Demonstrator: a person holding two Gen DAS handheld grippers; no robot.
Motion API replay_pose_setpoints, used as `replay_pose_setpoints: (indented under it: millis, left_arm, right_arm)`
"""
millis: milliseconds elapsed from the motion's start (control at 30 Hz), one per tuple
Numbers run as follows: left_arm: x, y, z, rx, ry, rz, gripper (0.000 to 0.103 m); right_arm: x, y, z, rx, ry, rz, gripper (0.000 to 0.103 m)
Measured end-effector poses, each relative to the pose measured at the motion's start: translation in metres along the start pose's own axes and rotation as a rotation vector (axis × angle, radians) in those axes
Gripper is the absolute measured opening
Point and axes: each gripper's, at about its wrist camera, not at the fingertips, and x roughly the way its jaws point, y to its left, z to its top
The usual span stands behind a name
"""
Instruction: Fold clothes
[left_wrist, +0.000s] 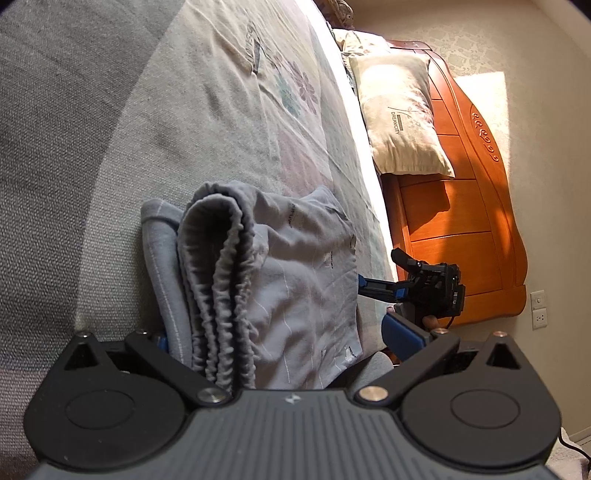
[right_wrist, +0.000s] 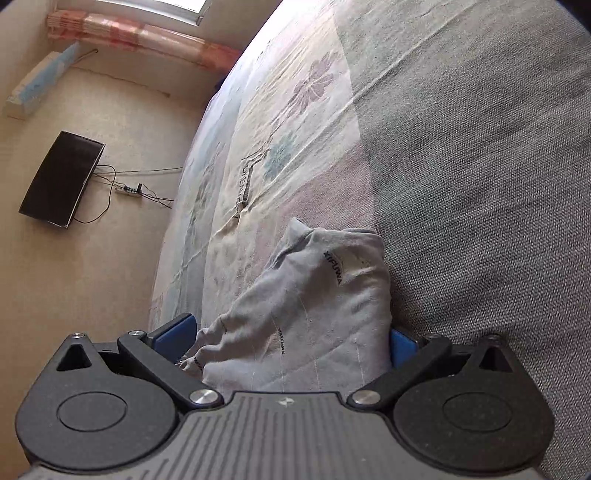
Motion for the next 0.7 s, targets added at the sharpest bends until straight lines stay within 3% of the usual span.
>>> replay_pose_setpoints:
  millis: [233,533,633,700]
  left_arm:
    - [0.001,0.0,-0.001,0.012,-0.004,-0.003,0.102]
    - [0.002,0.0,-0.003,0.041,-0.018,-0.005,0.102]
    - [0.003,0.0,-0.001,0.034,-0.018,0.0,0.102]
    - [0.004,0.001,0.003,0.006,-0.015,0.007,0.102]
  right_arm:
    - [-0.023,-0.005,-0.028,-0.036,0.126,0.08,0.103]
    - [0.006,0.004,-0.01,-0.066,0.197,0.143,0.103]
    - [-0.009,-0.012,-0.013,-0.057,0.149,0.174,0.086]
    - [-0.014,-0.022,-0.012,-0.021,0.117,0.156,0.062]
